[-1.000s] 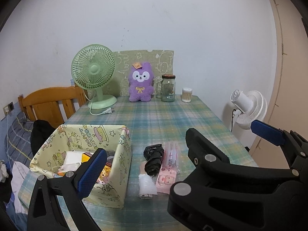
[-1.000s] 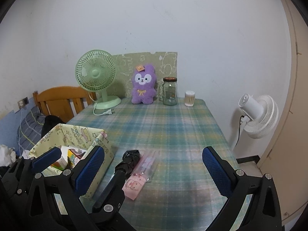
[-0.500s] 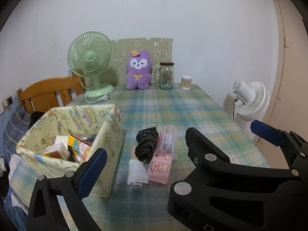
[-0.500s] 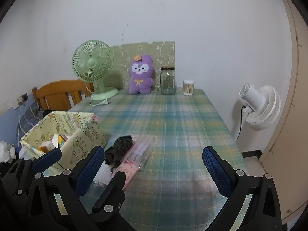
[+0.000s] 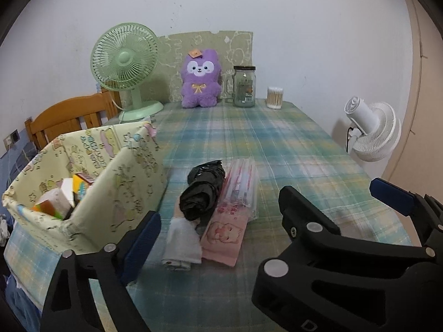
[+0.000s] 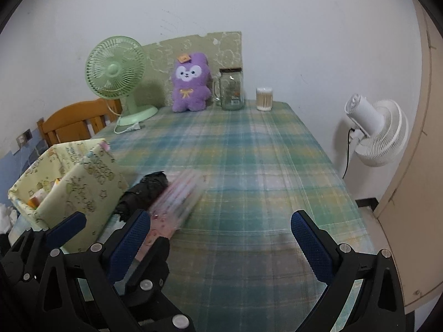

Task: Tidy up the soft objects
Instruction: 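Grasp the black folded umbrella with the left tool while the right tool grasps the clear pen bag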

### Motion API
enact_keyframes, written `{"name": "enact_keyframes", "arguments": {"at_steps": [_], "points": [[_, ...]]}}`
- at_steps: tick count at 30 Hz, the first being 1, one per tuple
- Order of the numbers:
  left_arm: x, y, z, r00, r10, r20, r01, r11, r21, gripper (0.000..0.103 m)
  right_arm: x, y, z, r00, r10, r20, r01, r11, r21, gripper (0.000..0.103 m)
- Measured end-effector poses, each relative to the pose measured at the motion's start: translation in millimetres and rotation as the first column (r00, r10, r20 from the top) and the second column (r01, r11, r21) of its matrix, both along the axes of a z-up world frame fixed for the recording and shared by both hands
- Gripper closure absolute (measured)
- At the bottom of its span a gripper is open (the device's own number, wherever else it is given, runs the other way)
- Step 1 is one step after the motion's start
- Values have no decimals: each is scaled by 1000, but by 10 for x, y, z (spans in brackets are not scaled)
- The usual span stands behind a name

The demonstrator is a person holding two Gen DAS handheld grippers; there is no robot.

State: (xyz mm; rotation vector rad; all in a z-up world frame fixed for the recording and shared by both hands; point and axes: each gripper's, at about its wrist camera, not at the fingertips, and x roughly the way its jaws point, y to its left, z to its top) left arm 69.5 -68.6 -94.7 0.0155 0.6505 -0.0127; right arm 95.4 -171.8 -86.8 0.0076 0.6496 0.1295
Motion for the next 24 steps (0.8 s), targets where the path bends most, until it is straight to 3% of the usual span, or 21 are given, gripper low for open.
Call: {"name": "enact_keyframes", "arguments": {"at_steps": [10, 18, 24], "points": [[287, -28, 30, 1000, 29, 3, -29, 999, 38, 21, 247, -100, -11, 1000, -14, -11, 15, 1000, 26, 0], [530, 95, -56, 996, 63, -65, -61, 998, 30, 48, 460, -30, -18, 1000, 1, -8, -1, 1000, 21, 0], [618, 126, -214, 990, 39, -135, -35, 999, 30, 69, 548, 8, -142, 999, 3, -45, -3, 1000, 11, 0]]}}
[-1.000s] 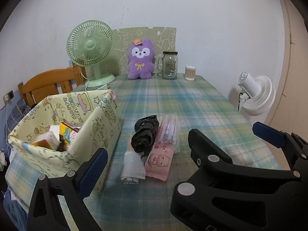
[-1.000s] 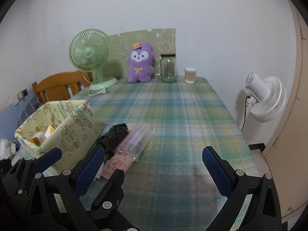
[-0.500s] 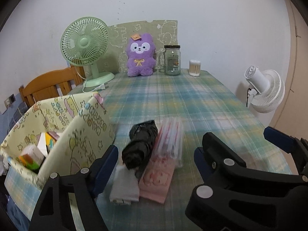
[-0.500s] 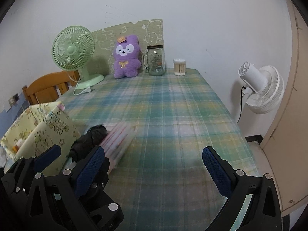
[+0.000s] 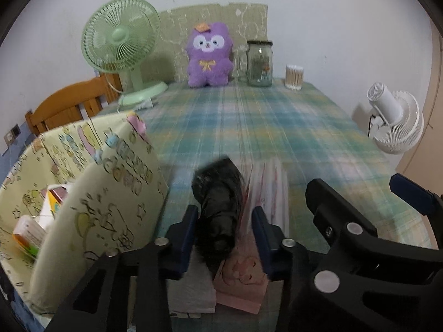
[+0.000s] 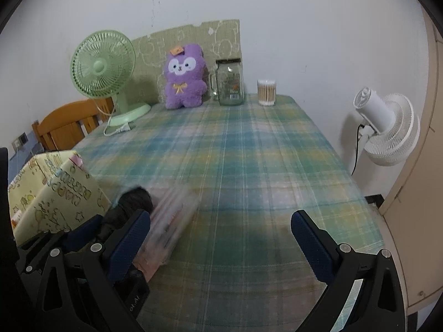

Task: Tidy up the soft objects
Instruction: 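Grasp the black folded umbrella with the left tool while the right tool grasps the clear pen bag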

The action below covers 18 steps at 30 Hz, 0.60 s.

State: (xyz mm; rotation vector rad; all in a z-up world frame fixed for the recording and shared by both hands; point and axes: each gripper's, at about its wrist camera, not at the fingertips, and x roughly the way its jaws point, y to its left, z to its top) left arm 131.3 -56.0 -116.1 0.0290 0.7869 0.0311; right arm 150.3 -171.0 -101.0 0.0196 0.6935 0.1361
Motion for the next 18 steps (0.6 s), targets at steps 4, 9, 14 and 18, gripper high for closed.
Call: {"name": "enact_keyframes", "arguments": {"at_steps": [4, 9, 14, 18], "points": [[-30, -20, -16, 1000, -29, 6, 29, 1000, -3, 84, -8, 21, -39, 1000, 7, -7, -7, 1000, -12, 0], [-81, -118, -3, 996, -89, 10, 89, 996, -14, 88, -30, -7, -55, 1000, 0, -15, 0, 1000, -14, 0], [-161, -277, 6, 986, -169, 7, 169, 983, -67, 89, -56, -111, -68, 999, -29, -30, 29, 1000, -3, 0], [-195, -337, 28, 984, -177, 13, 177, 983, -57, 88, -95, -185, -69, 998, -43, -44, 43, 999, 4, 0]]}}
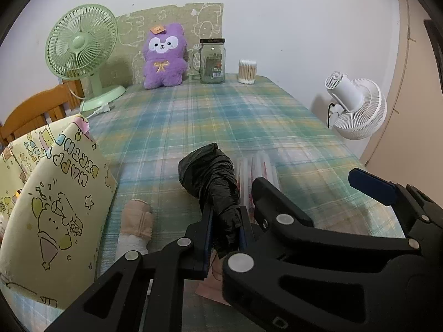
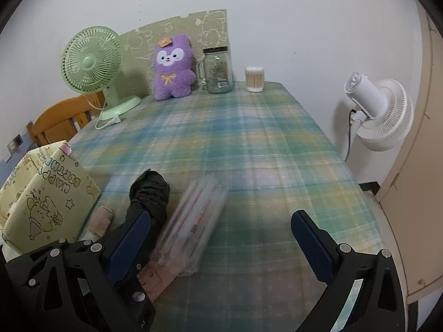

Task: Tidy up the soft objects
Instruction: 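Grasp the black folded umbrella with the left tool while the right tool grasps the clear pen bag, then lift the umbrella with the left tool while the right tool lifts the pen bag toward the box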

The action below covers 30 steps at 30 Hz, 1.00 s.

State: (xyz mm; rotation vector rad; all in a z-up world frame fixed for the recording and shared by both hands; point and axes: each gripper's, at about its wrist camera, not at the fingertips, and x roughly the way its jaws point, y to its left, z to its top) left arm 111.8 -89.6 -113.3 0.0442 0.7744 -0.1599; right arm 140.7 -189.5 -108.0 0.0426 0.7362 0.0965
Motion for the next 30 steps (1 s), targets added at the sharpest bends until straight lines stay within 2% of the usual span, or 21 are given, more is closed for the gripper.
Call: {"name": "enact_keyframes", "arguments": {"at_steps": [4, 7, 10, 12, 15, 20, 22, 25, 30], "points": [[-16, 0, 41, 1000, 6, 9, -6, 999, 45, 83, -27, 1, 24, 1000, 2, 8, -2, 1000, -20, 1], [21, 58, 58, 999, 44, 22, -46, 996, 83, 77, -8, 19, 31, 1000, 10, 10, -10, 1000, -12, 1], [94, 137, 35, 997, 75, 13, -76, 993, 94, 61, 64, 59, 12, 1000, 18, -1, -18, 1000, -10, 5], [154, 181, -5, 997, 77, -10, -75, 993, 86, 45, 122, 105, -19, 999, 35, -14, -35, 999, -5, 9], [206, 224, -69, 996, 81, -36, -78, 994, 79, 44, 210, 155, -92, 998, 45, -37, -44, 999, 7, 12], [284, 205, -169, 994, 68, -84, -60, 994, 90, 43, 379, 189, -263, 988, 41, -150, -39, 999, 12, 30], [297, 195, -191, 993, 72, -91, -63, 993, 100, 43, 405, 204, -299, 984, 48, -172, -46, 999, 16, 43], [308, 204, -188, 992, 75, -101, -66, 994, 87, 43, 406, 222, -303, 983, 62, -171, -59, 998, 23, 64], [313, 152, -147, 993, 79, -88, -71, 993, 94, 43, 393, 165, -273, 986, 58, -155, -53, 998, 39, 76]]}}
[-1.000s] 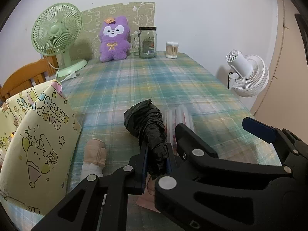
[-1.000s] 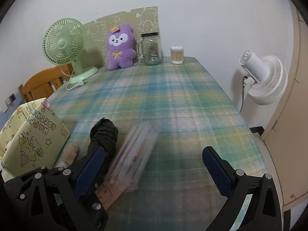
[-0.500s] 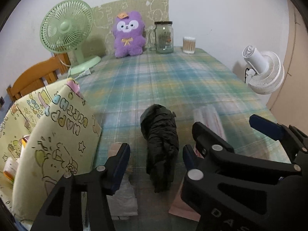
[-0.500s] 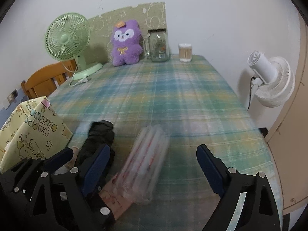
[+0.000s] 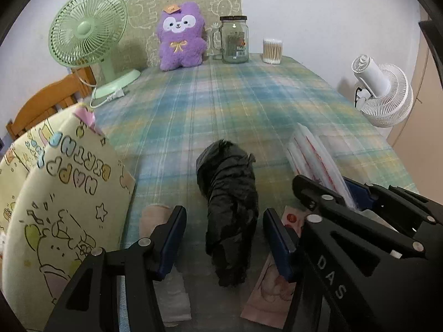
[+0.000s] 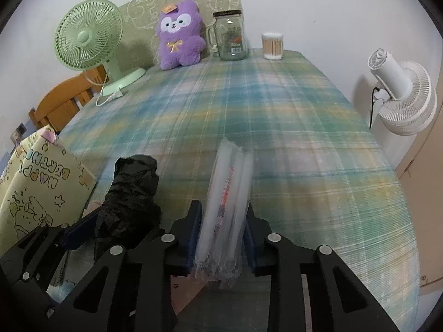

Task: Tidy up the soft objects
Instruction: 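Lift the umbrella with the left tool while the right tool lifts the pen bag toward the box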

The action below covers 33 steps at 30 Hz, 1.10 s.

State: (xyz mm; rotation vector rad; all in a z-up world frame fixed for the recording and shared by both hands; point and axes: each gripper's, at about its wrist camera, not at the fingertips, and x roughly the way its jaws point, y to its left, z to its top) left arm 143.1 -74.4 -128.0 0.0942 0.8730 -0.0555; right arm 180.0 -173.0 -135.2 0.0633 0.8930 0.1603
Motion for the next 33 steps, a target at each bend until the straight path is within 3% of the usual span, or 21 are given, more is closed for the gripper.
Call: {"name": "enact_keyframes", "arguments": {"at_steps": [8, 14, 18, 33], "points": [[127, -84, 22, 999, 35, 36, -36, 999, 27, 45, -11, -156, 112, 999, -24, 37, 23, 999, 23, 78], [173, -129, -27, 1000, 7, 16, -8, 1000, 17, 69, 7, -220, 93, 999, -39, 29, 38, 999, 30, 78], [130, -154, -10, 999, -19, 28, 18, 1000, 13, 74, -21, -224, 103, 999, -41, 30, 41, 999, 31, 78], [-220, -113, 308, 993, -11, 120, 11, 1000, -3, 75, -396, -165, 441, 991, -38, 125, 36, 999, 16, 78]]}}
